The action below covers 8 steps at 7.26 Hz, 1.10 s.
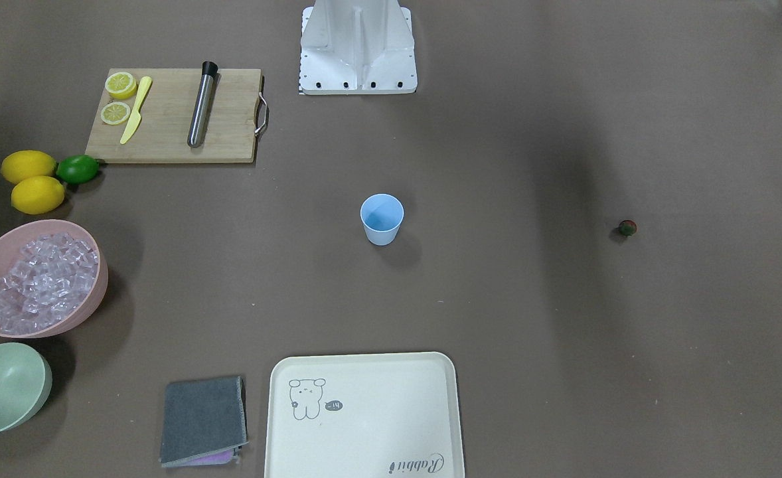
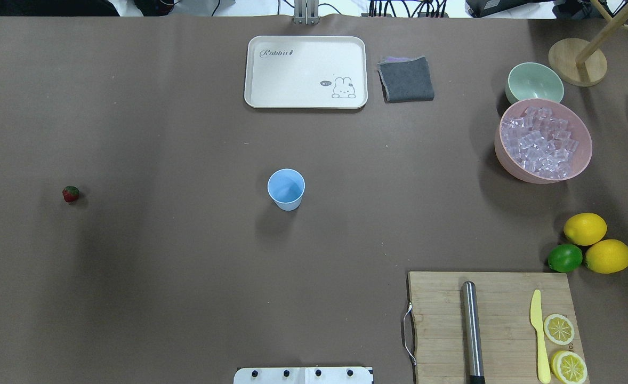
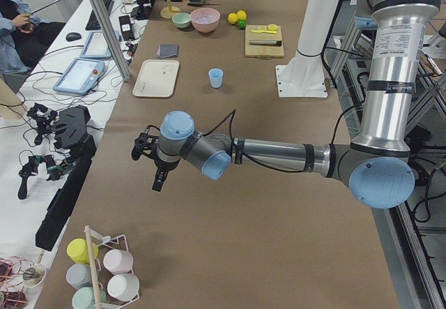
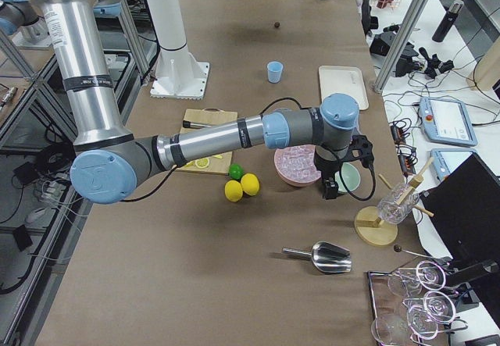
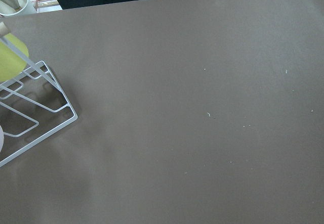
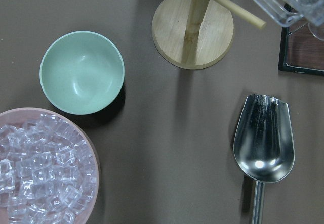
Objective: Put ice and strawberries in cup
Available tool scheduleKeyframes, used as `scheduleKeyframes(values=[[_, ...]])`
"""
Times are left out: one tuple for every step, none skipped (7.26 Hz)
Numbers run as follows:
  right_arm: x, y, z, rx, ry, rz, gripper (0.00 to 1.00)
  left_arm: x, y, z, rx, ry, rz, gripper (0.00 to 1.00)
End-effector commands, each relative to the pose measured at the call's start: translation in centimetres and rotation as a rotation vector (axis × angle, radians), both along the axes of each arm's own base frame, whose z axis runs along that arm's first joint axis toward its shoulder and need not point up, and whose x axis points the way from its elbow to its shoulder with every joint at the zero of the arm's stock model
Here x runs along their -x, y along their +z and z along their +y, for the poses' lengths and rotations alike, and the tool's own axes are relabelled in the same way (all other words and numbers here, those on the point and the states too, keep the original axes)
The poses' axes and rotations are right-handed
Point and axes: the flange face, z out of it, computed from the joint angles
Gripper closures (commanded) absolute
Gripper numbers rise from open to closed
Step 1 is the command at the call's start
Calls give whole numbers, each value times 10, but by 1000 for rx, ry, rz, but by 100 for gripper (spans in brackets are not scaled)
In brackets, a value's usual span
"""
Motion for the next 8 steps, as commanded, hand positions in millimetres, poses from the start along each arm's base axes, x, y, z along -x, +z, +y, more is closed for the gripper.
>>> scheduleKeyframes(values=[[0,-4,-1,-7,1,0,1,-1,2,0,4,3,-1,2],[0,-4,-1,-7,1,0,1,-1,2,0,4,3,-1,2],[0,-5,-1,-8,0,-2,1,-1,3,1,5,2,0,2],[0,-4,2,-8,0,-2,1,-1,2,1,4,2,0,2],[0,-3,2,-7,1,0,1,-1,2,1,4,2,0,2],[0,-1,2,-4,1,0,1,-1,2,0,4,2,0,2],[0,-1,2,-4,1,0,1,-2,0,0,-5,4,4,2],[0,1,2,1,1,0,1,-2,-2,0,-30,2,6,2]])
